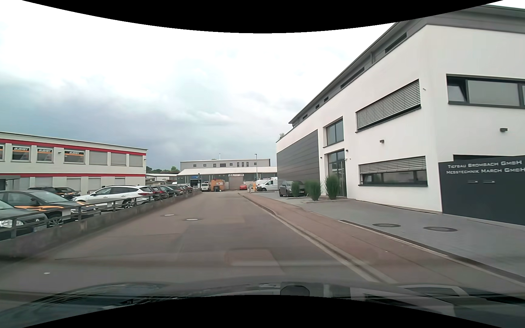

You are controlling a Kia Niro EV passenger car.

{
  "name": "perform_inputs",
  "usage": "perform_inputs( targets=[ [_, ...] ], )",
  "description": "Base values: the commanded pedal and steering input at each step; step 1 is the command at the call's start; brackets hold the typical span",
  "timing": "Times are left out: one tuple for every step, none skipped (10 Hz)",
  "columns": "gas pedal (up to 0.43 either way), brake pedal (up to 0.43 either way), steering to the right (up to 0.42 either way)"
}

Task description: Follow the waypoints while adhering to traffic rules and regulations

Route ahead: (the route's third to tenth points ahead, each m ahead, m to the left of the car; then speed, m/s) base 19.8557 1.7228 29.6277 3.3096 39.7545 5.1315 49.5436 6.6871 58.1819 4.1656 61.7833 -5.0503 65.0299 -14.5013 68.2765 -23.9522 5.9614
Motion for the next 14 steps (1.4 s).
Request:
perform_inputs(
  targets=[
    [0.22,0.0,-0.119],
    [0.209,0.0,-0.113],
    [0.209,0.0,-0.108],
    [0.209,0.0,-0.106],
    [0.189,0.0,-0.104],
    [0.177,0.0,-0.102],
    [0.177,0.0,-0.096],
    [0.157,0.0,-0.086],
    [0.157,0.0,-0.074],
    [0.15,0.0,-0.06],
    [0.11,0.0,-0.045],
    [0.11,0.0,-0.034],
    [0.11,0.0,-0.026],
    [0.098,0.0,-0.023]
  ],
)
